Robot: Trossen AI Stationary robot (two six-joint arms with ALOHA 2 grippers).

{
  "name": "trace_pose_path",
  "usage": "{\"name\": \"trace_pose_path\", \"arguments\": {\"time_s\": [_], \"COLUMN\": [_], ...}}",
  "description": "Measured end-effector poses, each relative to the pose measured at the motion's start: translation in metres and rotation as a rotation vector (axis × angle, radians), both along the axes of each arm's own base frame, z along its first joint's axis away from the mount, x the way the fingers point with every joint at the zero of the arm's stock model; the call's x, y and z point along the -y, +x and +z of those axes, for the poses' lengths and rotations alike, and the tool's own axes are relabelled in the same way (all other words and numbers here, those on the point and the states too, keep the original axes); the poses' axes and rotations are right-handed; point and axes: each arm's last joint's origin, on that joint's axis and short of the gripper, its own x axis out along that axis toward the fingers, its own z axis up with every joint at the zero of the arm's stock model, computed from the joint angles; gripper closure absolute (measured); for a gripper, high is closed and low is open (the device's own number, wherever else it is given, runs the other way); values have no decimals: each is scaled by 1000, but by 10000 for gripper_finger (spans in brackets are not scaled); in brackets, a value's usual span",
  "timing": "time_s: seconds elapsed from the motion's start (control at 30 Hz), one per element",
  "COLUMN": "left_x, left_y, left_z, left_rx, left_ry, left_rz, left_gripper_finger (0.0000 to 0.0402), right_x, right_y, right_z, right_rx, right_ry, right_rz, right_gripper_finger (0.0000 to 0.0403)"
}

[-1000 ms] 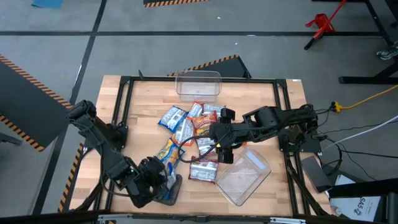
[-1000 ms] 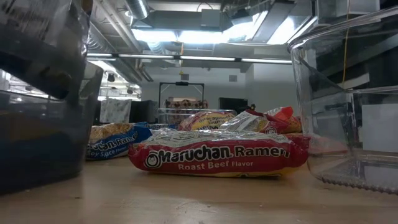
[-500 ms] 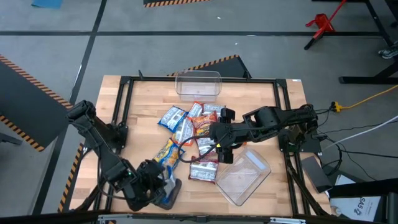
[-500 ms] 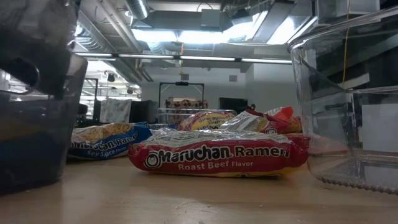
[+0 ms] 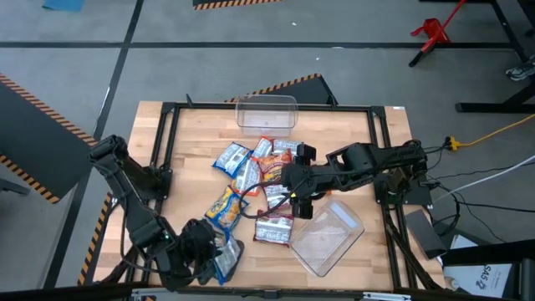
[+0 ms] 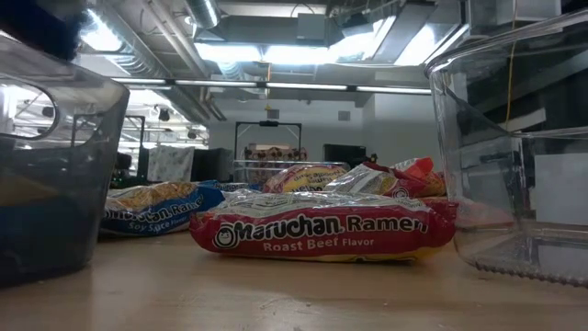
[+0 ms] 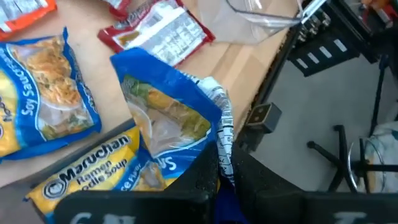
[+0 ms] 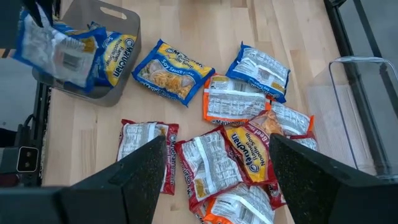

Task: Sort Maruchan noodles
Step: Put the blue noodle pack into the black bin

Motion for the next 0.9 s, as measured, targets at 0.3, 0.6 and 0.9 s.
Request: {"name": "trace_pose_path", "arguments": {"time_s": [0.3, 0.6, 0.9], "left_x": [6, 11, 13], "left_y": [11, 20, 35], "left_z": [-22, -39, -55], "left_rx": [-51, -57, -59], "left_ry": [86, 165, 241], "left_rz": [-9, -4, -22], "left_gripper_finger": [390, 390, 390], "right_x": [0, 0, 0], "right_y": [0, 0, 0], "right_z": [0, 0, 0], "right_rx": [0, 0, 0], "right_ry": [1, 0, -2], "right_rz": [0, -1, 1], "right_gripper_finger": [134, 134, 134]}}
